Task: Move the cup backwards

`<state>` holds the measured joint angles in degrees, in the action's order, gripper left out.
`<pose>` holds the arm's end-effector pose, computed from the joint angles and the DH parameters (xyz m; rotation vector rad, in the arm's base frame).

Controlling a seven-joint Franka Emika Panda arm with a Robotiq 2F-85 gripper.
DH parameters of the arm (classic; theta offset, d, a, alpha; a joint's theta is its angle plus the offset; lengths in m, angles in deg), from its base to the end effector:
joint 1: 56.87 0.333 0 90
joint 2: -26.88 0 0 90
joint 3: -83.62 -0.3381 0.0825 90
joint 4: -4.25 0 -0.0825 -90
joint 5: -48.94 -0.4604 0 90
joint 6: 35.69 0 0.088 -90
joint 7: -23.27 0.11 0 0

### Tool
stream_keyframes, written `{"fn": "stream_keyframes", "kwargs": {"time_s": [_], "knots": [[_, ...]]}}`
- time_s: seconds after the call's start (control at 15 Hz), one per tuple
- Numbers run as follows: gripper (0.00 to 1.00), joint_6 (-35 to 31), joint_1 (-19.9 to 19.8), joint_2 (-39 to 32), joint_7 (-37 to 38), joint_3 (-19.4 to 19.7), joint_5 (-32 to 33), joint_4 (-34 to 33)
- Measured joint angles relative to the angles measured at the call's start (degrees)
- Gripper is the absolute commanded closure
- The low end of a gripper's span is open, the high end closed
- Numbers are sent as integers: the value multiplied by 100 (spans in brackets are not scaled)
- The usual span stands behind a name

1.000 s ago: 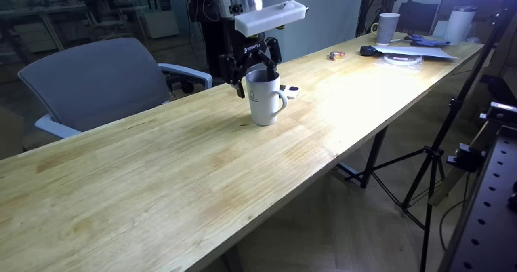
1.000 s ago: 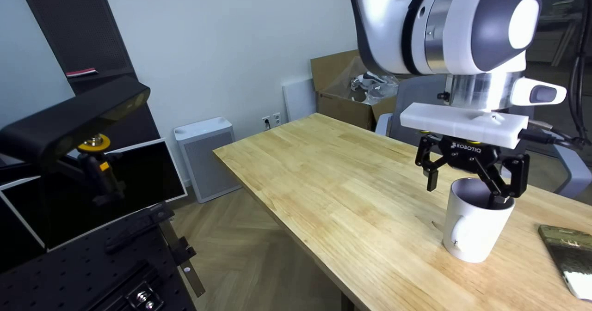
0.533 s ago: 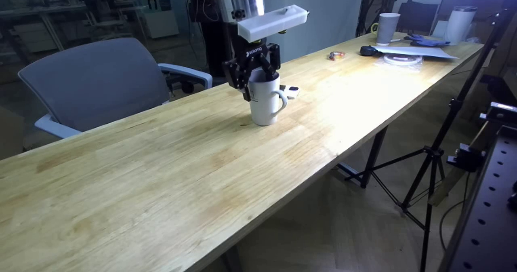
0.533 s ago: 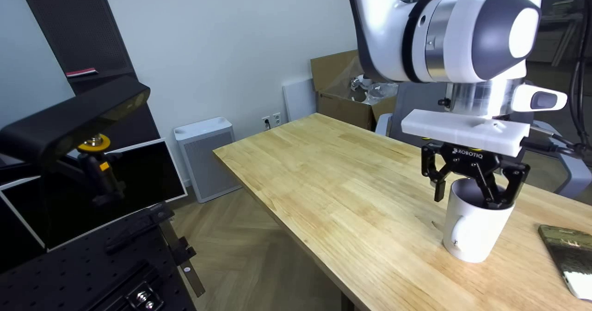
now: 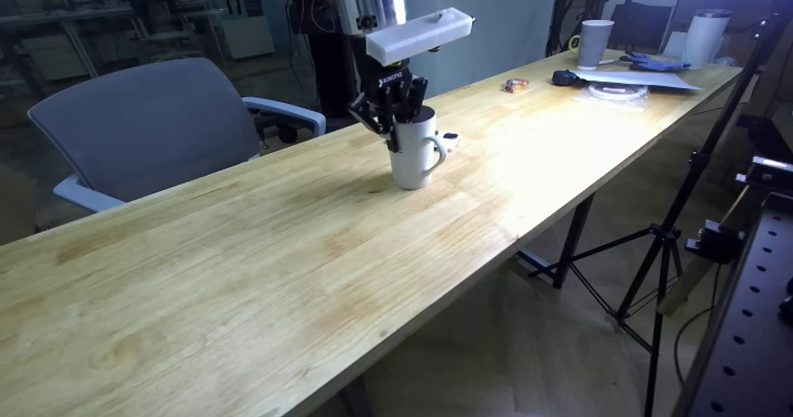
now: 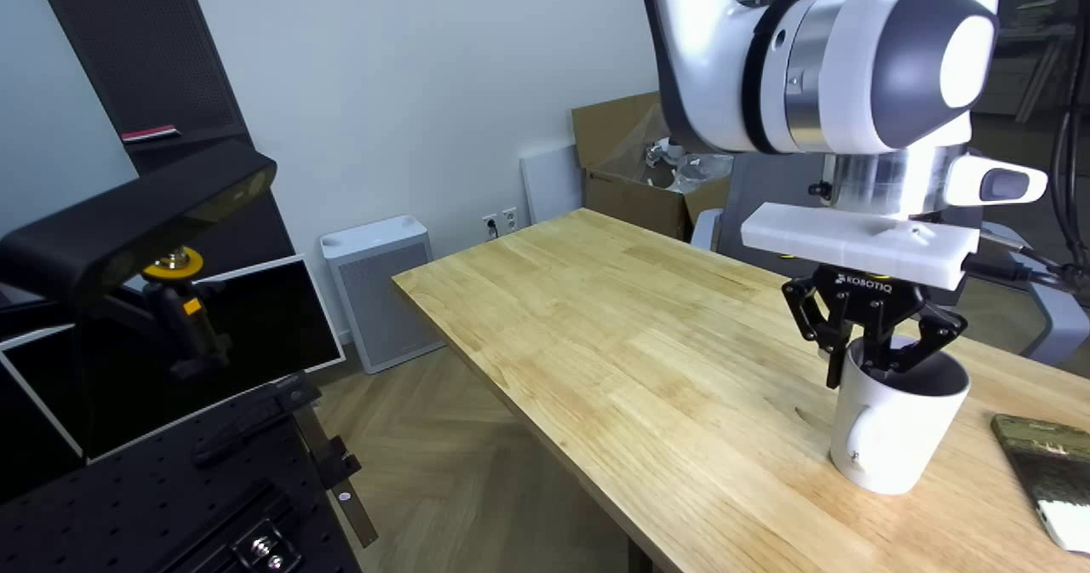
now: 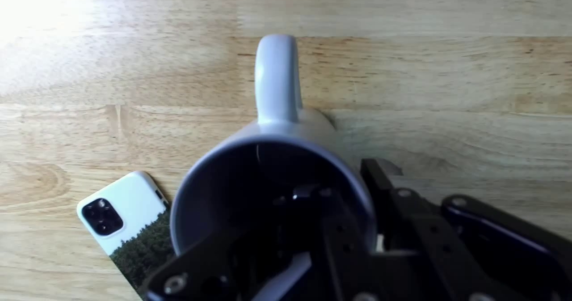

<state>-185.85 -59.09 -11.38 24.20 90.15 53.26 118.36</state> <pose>0.6377 -0.0996 0.0670 3.0340 -0.1210 -0.0663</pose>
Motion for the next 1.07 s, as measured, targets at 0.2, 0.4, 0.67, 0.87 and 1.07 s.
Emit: {"fn": "stream_keyframes", "kwargs": {"time_s": [0.2,0.4,0.67,0.87,1.07], "knots": [[98,17,-8,-10,7,57,1,-1],[98,31,-22,-13,6,109,2,-1],[98,26,-30,87,-1,153,15,37],[98,30,-35,225,-1,162,16,29],[98,61,-45,261,-1,130,-11,-112]]}}
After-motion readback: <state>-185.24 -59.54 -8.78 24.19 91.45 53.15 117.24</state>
